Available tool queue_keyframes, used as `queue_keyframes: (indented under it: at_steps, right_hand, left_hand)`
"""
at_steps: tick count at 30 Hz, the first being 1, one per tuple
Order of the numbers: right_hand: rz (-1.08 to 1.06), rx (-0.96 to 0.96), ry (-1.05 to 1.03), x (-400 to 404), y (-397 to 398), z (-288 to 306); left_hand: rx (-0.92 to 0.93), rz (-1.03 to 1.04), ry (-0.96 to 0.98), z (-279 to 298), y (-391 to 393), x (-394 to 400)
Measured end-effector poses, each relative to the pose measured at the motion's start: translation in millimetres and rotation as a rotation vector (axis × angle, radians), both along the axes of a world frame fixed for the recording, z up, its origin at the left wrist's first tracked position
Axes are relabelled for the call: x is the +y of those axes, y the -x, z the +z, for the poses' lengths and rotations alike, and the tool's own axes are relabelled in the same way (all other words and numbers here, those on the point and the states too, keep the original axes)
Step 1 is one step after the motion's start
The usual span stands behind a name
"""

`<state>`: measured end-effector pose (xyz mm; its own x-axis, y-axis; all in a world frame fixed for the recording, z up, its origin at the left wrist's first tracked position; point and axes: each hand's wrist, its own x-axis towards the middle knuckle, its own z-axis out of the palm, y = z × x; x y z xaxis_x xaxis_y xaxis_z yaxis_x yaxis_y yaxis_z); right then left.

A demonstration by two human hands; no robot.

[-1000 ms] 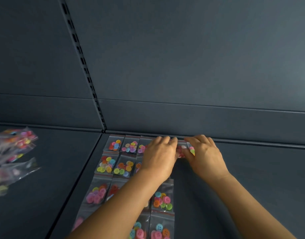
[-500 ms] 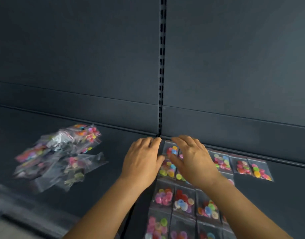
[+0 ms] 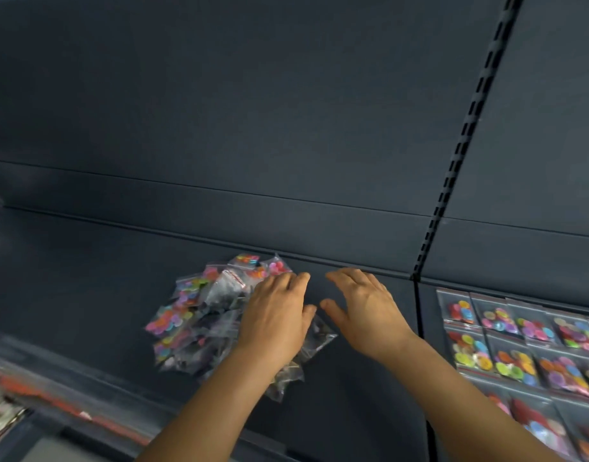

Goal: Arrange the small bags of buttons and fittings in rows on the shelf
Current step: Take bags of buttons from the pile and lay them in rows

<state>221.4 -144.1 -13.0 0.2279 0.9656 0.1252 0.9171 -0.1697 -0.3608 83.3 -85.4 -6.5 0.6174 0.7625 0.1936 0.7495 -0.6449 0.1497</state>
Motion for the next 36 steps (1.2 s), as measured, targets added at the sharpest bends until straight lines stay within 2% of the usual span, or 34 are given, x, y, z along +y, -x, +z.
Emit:
queue_keyframes:
  at_steps: [14, 22, 30, 33, 36]
  right_hand:
    - [-0.064, 0.103, 0.134, 87, 27, -16]
    - [-0.122, 0.142, 0.158, 127, 26, -31]
    - [-0.209, 0.256, 0.201, 144, 29, -31]
    - [-0.201, 0.319, 0.168, 142, 27, -29]
    - [-0.2, 0.408, 0.12, 137, 24, -26]
  left_hand:
    - [0.044, 0.166, 0.137, -16, 31, 108]
    - [0.046, 0.268, 0.138, -28, 27, 128]
    - [-0.181, 0.39, 0.188, -34, 29, 130]
    - [-0.318, 0.439, 0.268, -34, 29, 133]
    - [-0.384, 0.408, 0.229, -38, 30, 136]
